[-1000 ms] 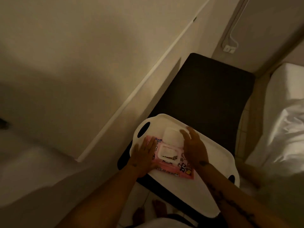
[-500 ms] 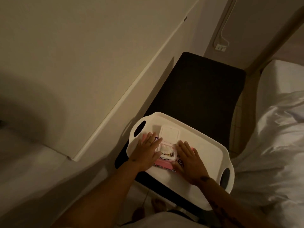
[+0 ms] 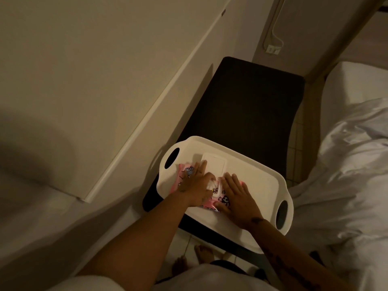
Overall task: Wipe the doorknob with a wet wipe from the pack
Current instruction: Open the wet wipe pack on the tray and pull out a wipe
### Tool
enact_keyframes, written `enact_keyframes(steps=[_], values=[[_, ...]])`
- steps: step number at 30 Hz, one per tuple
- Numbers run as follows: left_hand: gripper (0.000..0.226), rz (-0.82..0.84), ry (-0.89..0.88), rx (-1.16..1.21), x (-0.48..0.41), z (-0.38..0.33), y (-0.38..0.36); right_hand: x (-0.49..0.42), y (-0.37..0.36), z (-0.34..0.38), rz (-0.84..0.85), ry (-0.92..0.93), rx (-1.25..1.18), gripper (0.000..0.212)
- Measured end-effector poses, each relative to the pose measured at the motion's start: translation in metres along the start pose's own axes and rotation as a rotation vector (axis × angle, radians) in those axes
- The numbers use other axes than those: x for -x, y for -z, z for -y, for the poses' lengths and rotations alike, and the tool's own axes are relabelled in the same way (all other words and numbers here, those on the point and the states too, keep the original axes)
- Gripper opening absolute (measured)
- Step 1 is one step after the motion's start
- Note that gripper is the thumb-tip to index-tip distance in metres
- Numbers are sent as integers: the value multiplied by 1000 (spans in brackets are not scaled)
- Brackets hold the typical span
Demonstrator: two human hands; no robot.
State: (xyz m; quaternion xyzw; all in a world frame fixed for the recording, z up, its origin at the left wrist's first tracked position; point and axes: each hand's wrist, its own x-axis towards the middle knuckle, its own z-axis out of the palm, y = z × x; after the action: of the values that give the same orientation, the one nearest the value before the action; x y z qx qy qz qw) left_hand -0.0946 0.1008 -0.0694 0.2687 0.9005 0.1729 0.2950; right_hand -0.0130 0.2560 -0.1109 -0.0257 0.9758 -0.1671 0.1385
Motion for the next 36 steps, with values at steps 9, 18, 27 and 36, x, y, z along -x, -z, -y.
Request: enact_keyframes(steps=[9, 18, 27, 36], values=[[30, -147, 70, 379, 16, 25, 11, -6, 13, 15, -132, 40, -64, 60], [40, -248, 106, 398, 25, 30, -3, -21, 18, 38, -342, 148, -213, 24], [63, -242, 13, 208, 36, 30, -17, -21, 15, 48, -368, 54, -301, 17], [65, -209, 57, 173, 37, 33, -16, -13, 21, 37, -401, -24, -300, 3]])
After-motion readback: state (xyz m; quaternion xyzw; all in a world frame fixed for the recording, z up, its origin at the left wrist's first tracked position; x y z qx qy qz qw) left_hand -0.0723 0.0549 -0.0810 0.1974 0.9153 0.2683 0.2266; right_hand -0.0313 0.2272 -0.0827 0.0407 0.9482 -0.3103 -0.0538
